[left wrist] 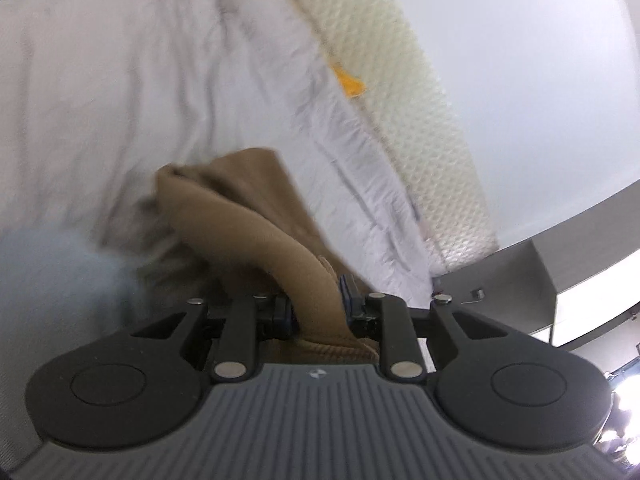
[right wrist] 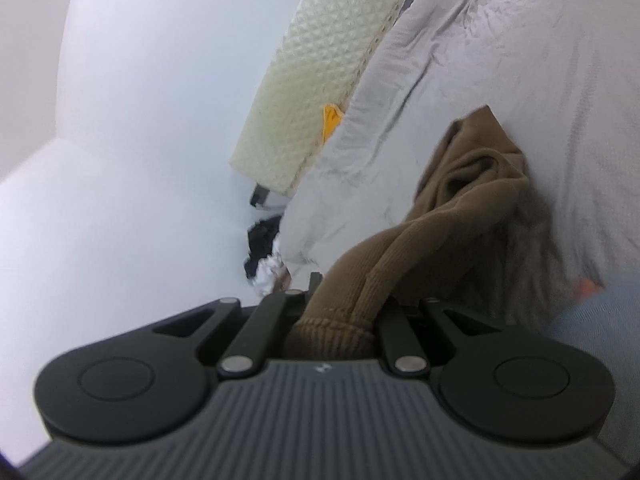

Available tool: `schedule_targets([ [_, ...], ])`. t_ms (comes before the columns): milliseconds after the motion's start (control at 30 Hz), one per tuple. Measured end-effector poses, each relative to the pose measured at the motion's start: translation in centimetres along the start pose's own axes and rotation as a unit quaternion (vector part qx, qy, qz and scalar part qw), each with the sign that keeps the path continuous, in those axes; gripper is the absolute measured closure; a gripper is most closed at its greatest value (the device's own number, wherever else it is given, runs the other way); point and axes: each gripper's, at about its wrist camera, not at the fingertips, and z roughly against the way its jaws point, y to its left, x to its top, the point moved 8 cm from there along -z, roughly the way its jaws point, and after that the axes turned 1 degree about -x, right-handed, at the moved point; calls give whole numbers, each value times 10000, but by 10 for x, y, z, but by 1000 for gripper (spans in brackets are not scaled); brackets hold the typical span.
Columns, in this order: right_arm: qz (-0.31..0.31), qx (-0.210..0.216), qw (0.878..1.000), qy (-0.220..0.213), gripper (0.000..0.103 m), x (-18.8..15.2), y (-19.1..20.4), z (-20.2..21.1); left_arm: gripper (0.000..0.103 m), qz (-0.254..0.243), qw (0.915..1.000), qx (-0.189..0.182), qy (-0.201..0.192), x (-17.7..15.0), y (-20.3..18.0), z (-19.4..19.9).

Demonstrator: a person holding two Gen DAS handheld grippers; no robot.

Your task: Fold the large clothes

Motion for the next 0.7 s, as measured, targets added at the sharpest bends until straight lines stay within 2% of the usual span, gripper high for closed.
schedule_targets([
  [67, -137, 23, 9999, -79, 93, 21, 4, -19, 77, 40, 9999, -88, -34, 18, -13, -21],
  [167, -434, -29, 9990, -94, 93, 50, 7, -60, 77, 143, 9998, 58, -125, 50, -30, -56],
  [367, -1027, -506, 9932, -196, 92, 100, -5, -142, 76, 437, 9986, 298, -15, 103, -46, -158],
  [567, -1451, -1029, 9838, -240, 92, 123, -47, -220, 76, 613, 9966, 545, -13, 128, -27, -246],
  [700, -1534, -1127, 9815, -211, 92, 128, -77, -259, 76, 663, 9962, 558, 118, 137, 2, -298],
])
